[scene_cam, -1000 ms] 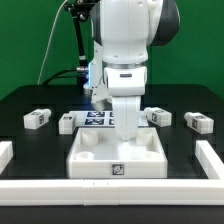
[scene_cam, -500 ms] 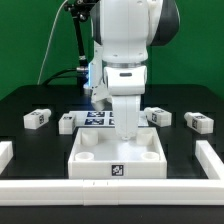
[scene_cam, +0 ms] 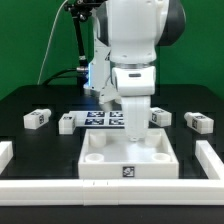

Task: Assemble one leg

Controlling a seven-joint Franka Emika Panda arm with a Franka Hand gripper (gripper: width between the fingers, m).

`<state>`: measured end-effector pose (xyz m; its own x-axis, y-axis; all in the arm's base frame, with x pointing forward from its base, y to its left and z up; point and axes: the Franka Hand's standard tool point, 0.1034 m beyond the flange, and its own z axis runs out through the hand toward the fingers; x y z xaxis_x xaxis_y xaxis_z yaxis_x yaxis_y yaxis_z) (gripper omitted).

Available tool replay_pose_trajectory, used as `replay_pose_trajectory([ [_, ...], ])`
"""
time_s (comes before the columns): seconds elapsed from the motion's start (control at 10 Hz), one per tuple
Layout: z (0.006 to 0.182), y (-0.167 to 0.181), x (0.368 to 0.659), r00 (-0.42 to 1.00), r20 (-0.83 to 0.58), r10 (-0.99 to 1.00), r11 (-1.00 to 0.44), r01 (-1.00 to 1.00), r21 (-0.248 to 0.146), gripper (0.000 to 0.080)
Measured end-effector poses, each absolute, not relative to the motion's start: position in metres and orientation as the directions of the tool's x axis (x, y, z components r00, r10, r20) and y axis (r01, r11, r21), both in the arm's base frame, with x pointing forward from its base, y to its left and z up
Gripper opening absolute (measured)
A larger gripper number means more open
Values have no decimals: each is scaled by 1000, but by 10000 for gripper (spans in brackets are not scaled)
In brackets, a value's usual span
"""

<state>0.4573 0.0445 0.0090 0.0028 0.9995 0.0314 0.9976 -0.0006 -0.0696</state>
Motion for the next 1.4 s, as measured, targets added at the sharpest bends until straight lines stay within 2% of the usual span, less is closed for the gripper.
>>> replay_pose_trajectory([
  [0.5,9,76,488,17,54,998,-15,999,-36,67],
  [1.1,9,88,500,62,58,996,-60,998,-26,67],
  [1.2,9,88,500,62,58,996,-61,998,-26,176],
  [1.4,9,88,500,64,58,996,-62,998,-27,451],
])
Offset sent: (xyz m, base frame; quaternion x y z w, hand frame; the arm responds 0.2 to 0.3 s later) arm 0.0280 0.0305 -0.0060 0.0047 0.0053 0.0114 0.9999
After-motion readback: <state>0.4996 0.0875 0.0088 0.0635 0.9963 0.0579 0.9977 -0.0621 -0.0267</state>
